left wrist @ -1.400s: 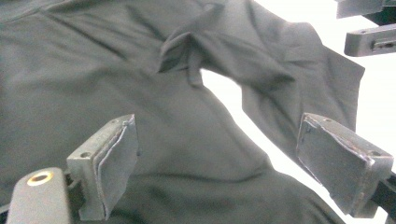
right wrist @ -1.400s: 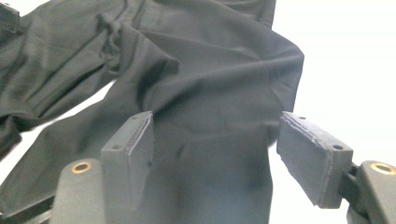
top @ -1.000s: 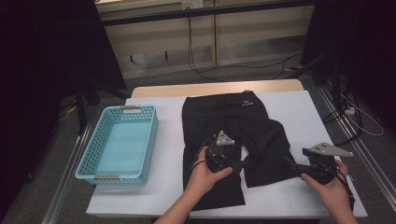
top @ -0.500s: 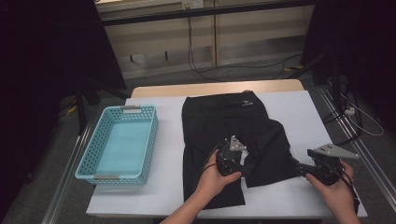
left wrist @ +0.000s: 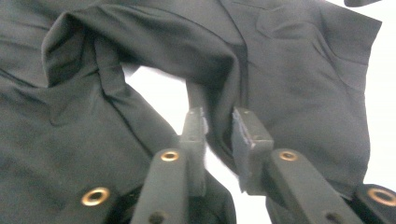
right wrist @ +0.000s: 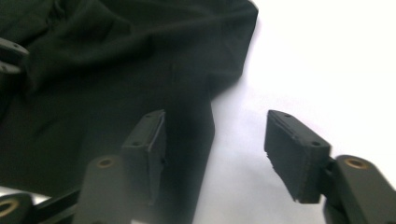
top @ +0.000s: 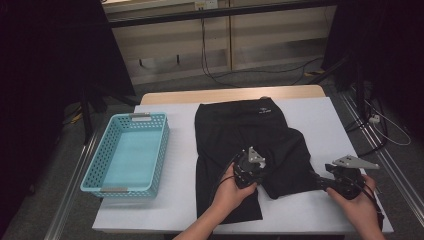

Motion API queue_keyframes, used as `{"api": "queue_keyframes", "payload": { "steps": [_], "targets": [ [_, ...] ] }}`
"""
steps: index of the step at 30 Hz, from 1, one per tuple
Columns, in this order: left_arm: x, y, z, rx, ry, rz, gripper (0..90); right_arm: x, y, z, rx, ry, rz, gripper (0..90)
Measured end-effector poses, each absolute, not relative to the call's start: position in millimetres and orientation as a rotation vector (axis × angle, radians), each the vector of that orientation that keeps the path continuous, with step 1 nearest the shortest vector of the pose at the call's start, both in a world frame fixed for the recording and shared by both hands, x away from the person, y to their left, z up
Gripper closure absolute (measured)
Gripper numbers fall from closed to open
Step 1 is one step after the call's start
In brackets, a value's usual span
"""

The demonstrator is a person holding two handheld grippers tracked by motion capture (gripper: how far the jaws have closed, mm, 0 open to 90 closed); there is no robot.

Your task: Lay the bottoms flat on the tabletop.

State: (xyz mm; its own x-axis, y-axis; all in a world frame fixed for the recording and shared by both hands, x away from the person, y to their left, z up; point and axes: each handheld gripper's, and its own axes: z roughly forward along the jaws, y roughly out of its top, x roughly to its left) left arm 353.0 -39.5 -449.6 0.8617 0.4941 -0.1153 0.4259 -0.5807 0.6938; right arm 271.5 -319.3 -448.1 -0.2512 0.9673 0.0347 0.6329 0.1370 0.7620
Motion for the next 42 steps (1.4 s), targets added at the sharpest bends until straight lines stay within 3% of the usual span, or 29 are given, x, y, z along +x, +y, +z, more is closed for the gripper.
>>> {"api": "queue_keyframes", "payload": {
  "steps": [11, 15, 18, 20, 23, 26, 29, 32, 34, 42],
  "targets": [
    [357.4, -24.4, -440.5, 2.231, 0.712, 0.069, 90.0, 272.5, -318.0, -455.3, 1.558, 2.014, 0.902, 58.6],
    [357.5, -23.3, -441.1, 2.219, 0.711, 0.043, 90.0, 272.8, -318.9, -455.3, 1.561, 2.016, 0.914, 66.0],
    [356.8, -25.4, -440.2, 2.209, 0.695, 0.023, 79.4, 272.4, -318.1, -455.2, 1.55, 2.039, 0.932, 74.5],
    [355.7, -28.0, -441.0, 2.2, 0.678, 0.024, 66.0, 272.1, -317.0, -455.1, 1.544, 2.046, 0.93, 78.5],
    [355.4, -31.9, -444.7, 2.211, 0.667, 0.041, 58.0, 272.3, -315.8, -455.4, 1.546, 2.057, 0.943, 83.8],
    [355.4, -36.6, -449.9, 2.223, 0.667, 0.045, 58.3, 273.0, -315.7, -455.6, 1.546, 2.065, 0.957, 88.7],
    [355.1, -40.9, -453.3, 2.234, 0.694, 0.044, 62.1, 273.6, -315.5, -455.7, 1.534, 2.075, 0.963, 89.9],
    [357.4, -39.0, -452.1, 2.236, 0.732, -0.002, 79.2, 273.7, -317.1, -454.2, 1.543, 2.091, 0.978, 90.0],
    [357.8, -37.1, -452.4, 2.238, 0.74, -0.01, 85.6, 272.5, -318.9, -453.2, 1.551, 2.091, 0.988, 90.0],
    [351.7, -31.6, -438.4, 2.163, 0.728, -0.106, 87.2, 252.8, -331.2, -434.7, 1.52, 2.061, 1.025, 90.0]
  ]
}}
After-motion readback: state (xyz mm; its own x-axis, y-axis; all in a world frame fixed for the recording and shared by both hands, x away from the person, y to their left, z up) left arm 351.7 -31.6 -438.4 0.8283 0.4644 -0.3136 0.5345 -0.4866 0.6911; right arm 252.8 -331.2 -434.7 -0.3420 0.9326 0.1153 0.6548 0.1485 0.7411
